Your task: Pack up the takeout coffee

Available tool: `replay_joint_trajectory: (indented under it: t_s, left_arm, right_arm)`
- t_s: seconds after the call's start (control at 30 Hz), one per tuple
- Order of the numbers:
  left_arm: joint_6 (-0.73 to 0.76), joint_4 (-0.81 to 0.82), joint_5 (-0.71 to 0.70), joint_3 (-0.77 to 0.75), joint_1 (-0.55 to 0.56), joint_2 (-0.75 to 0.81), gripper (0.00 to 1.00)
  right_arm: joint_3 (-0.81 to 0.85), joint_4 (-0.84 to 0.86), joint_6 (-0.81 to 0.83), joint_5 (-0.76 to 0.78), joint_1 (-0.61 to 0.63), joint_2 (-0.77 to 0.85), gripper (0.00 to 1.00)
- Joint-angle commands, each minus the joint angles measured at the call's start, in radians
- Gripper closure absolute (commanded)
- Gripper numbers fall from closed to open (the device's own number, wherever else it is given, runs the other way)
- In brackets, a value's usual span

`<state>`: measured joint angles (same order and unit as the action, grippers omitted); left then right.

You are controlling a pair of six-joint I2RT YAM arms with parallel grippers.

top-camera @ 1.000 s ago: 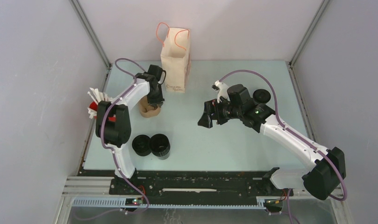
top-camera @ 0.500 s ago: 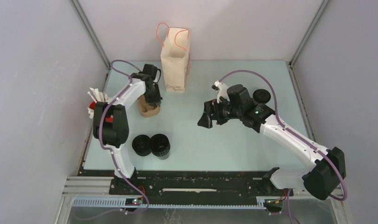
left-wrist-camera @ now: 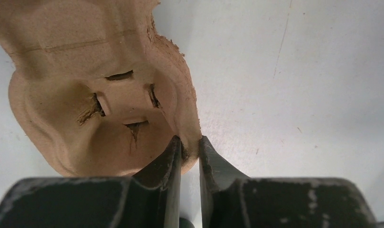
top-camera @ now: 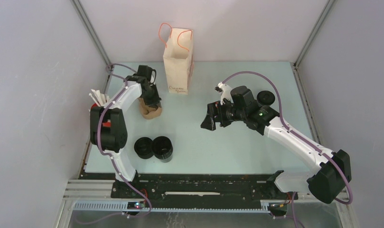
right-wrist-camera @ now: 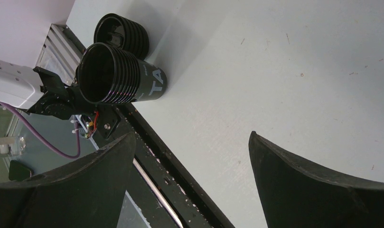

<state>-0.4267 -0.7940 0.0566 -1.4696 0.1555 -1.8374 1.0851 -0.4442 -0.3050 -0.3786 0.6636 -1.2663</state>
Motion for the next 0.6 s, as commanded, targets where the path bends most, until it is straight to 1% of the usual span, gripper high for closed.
replay_joint_trajectory:
  t_s: [0.0, 0.07, 0.2, 0.3, 0.37, 0.5, 0.57]
  left_arm:
    - [-0.004, 0.074, 0.177, 0.040, -0.047, 0.043, 0.96]
    - [-0.007, 0.099, 0.225, 0.064, -0.060, 0.043, 0.96]
    - [-0.035, 0.203, 0.371, 0.132, -0.093, 0.048, 0.95]
    - [-0.065, 0.266, 0.429, 0.177, -0.112, 0.054, 0.95]
    - [-0.074, 0.296, 0.439, 0.197, -0.114, 0.062, 0.96]
    - [-0.079, 0.304, 0.411, 0.219, -0.116, 0.085, 0.97]
    - [-0.085, 0.315, 0.408, 0.231, -0.116, 0.098, 1.00]
  right_arm:
    - [-0.004, 0.027, 0.000, -0.010, 0.011, 0.000, 0.02]
    - [-0.004, 0.026, 0.000, -0.009, 0.013, 0.001, 0.02]
    - [-0.004, 0.028, 0.000, -0.011, 0.014, -0.002, 0.02]
    - [-0.004, 0.027, 0.001, -0.010, 0.014, -0.004, 0.02]
    - [-0.004, 0.027, 0.000, -0.011, 0.015, -0.005, 0.02]
    - [-0.004, 0.027, 0.000, -0.012, 0.014, -0.008, 0.02]
    - [-0.004, 0.028, 0.000, -0.014, 0.015, -0.010, 0.02]
